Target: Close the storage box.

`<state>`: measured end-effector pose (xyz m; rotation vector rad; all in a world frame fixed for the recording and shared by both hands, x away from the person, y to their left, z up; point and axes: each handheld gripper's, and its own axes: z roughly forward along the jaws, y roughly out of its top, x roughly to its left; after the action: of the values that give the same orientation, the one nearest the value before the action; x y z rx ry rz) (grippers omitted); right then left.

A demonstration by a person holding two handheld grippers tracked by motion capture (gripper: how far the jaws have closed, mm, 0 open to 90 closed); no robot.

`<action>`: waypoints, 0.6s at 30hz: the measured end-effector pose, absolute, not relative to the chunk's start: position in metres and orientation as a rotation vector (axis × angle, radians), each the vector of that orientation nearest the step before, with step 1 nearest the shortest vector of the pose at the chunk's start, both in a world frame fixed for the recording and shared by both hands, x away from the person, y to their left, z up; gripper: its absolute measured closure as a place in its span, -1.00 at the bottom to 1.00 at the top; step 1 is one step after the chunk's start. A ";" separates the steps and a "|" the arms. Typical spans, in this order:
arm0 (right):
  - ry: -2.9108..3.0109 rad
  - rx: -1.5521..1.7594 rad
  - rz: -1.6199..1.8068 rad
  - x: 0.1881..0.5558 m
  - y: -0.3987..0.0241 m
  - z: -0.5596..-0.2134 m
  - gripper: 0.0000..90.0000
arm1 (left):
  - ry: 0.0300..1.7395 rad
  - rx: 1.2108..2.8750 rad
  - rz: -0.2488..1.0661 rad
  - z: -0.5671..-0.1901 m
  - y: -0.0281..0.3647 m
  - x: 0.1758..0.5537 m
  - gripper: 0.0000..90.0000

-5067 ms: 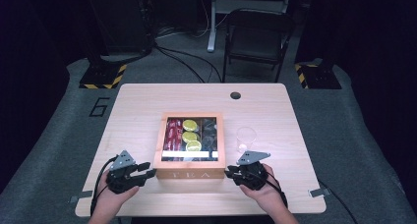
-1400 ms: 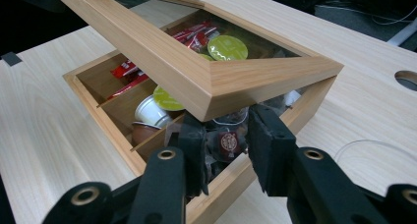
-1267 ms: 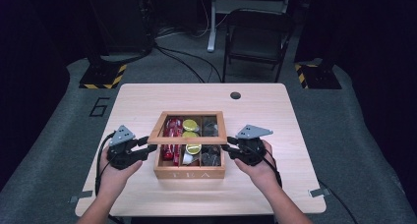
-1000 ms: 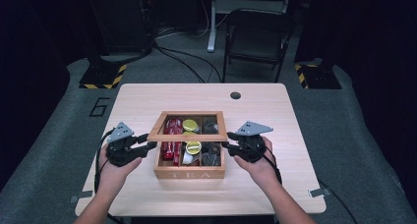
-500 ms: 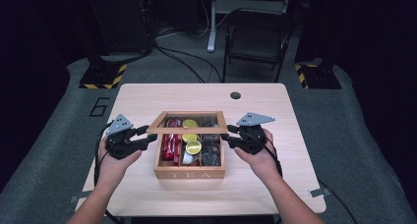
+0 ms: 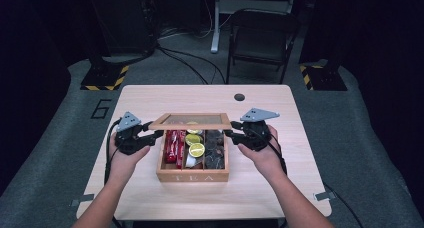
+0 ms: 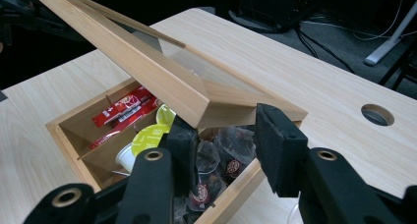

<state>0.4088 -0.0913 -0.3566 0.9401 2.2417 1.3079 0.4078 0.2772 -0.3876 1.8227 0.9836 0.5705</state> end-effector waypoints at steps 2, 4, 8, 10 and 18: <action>2.238 0.943 1.311 0.409 -0.091 -0.356 0.36 | 0.981 1.813 0.577 -0.387 0.277 0.411 0.15; 2.240 0.950 1.312 0.410 -0.091 -0.355 0.36 | 0.981 1.804 0.579 -0.385 0.277 0.413 0.20; 2.234 0.942 1.319 0.412 -0.091 -0.353 0.36 | 0.977 1.816 0.595 -0.383 0.276 0.415 0.20; 2.235 0.939 1.313 0.412 -0.091 -0.352 0.36 | 0.975 1.812 0.602 -0.383 0.276 0.415 0.21; 2.218 0.945 1.326 0.415 -0.090 -0.349 0.36 | 0.991 1.805 0.588 -0.379 0.276 0.421 0.22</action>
<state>0.4155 -0.0901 -0.3490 0.9454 2.2183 1.3260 0.4207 0.2760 -0.3795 1.8049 0.9908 0.5884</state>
